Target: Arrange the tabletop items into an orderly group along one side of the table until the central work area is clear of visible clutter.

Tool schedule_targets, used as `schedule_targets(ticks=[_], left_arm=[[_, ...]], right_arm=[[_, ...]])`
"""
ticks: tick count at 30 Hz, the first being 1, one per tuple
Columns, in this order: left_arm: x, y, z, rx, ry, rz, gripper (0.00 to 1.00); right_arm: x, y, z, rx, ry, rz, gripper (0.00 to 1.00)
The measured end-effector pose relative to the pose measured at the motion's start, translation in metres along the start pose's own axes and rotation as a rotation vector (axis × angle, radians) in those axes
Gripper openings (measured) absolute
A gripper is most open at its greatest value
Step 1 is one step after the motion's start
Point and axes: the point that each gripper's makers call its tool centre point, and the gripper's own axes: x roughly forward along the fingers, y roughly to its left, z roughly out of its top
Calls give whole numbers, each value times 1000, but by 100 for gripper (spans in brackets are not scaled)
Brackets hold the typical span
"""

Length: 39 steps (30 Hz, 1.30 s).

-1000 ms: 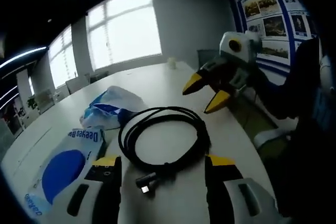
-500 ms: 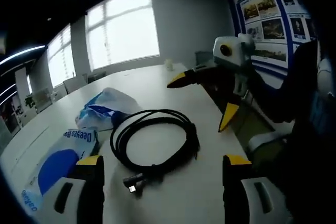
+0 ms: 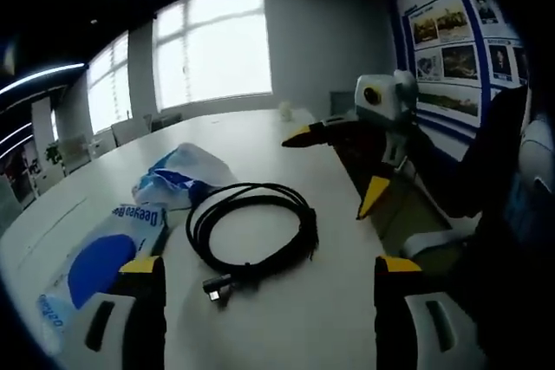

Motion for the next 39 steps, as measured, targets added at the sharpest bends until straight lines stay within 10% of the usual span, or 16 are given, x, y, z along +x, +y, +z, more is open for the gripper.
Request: schedule_targets(ticks=[2, 5, 39], left_arm=[[-31, -50, -1, 45, -13, -10, 100], [-44, -57, -2, 15, -12, 3, 100], [-123, -49, -6, -38, -73, 191, 100]], right_arm=[[-1, -1, 2, 1, -4, -4, 100], [-3, -1, 5, 5, -7, -5, 100], [-13, 2, 18, 30, -38, 1, 100]])
